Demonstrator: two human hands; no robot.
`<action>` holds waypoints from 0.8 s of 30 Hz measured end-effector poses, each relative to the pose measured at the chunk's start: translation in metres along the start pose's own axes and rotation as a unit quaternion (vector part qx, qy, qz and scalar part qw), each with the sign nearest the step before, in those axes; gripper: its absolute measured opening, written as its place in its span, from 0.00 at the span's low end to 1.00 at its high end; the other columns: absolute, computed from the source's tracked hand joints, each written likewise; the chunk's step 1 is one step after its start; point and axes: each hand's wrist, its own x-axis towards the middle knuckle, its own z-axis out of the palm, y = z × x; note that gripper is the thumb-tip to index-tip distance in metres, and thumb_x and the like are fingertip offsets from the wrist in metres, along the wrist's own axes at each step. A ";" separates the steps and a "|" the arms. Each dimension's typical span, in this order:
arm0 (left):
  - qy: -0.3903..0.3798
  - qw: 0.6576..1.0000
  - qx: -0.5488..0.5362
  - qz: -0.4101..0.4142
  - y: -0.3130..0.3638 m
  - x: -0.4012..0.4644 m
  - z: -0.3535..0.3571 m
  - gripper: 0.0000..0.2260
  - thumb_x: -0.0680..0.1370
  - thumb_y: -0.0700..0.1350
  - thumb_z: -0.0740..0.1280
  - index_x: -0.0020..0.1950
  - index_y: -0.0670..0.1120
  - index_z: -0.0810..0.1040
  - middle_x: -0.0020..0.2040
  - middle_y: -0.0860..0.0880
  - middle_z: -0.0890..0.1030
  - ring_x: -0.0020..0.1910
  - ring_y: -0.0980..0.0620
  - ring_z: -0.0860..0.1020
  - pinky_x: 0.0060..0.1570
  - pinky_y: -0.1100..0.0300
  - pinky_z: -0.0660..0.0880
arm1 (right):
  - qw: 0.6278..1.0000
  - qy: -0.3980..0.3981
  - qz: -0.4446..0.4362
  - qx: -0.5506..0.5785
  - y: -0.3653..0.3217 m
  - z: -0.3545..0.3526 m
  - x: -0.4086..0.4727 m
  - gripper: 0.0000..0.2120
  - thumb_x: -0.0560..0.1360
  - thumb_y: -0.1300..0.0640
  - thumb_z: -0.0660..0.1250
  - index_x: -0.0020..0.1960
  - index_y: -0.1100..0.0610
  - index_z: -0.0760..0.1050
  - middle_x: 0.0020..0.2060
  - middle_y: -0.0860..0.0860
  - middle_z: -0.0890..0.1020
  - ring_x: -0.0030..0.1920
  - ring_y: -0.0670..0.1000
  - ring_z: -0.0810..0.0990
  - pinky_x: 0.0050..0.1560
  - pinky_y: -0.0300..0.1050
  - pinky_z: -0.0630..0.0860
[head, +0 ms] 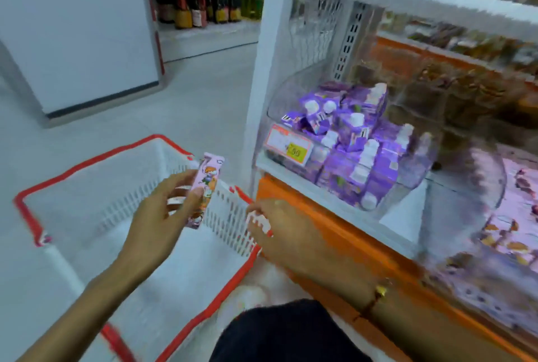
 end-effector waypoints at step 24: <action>-0.214 0.883 0.348 -0.230 -0.205 0.041 0.028 0.16 0.79 0.49 0.66 0.65 0.46 0.76 0.64 0.48 0.78 0.63 0.48 0.75 0.61 0.56 0.70 | 0.966 -0.195 -0.104 -0.132 0.043 0.022 -0.009 0.18 0.80 0.49 0.59 0.70 0.44 0.68 0.69 0.42 0.72 0.66 0.43 0.71 0.63 0.40 0.71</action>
